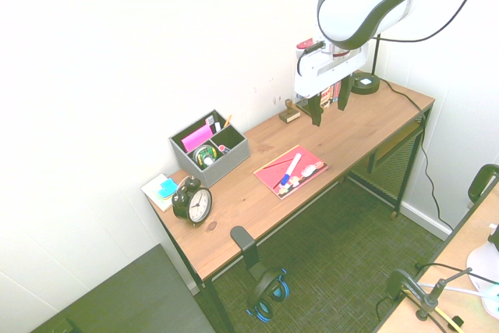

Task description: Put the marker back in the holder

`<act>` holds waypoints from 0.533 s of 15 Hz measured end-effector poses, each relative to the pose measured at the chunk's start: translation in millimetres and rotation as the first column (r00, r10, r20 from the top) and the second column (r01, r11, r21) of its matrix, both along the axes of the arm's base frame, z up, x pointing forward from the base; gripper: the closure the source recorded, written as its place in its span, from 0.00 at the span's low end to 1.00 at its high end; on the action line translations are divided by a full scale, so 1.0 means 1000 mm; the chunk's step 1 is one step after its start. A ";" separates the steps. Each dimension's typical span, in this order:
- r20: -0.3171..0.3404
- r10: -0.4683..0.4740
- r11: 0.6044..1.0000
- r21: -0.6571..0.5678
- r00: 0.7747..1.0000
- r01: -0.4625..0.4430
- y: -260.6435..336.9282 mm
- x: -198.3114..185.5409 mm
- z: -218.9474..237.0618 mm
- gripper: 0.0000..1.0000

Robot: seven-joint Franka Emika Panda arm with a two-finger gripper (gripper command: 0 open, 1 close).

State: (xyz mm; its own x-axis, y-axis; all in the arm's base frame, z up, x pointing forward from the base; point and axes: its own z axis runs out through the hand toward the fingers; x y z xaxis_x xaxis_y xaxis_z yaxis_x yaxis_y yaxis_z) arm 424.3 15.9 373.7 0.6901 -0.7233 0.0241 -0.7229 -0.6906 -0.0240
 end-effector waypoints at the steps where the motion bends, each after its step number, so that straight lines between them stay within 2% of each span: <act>1: -0.001 0.000 1.000 0.000 1.000 0.000 0.000 0.000 0.000 0.00; 3: -0.004 -0.015 1.000 -0.023 1.000 0.015 0.000 0.000 -0.002 0.00; 6: -0.016 -0.158 0.980 -0.122 0.987 0.155 0.014 0.005 -0.030 0.00; 8: 0.003 -0.244 0.963 -0.119 0.970 0.243 0.035 0.012 -0.060 0.00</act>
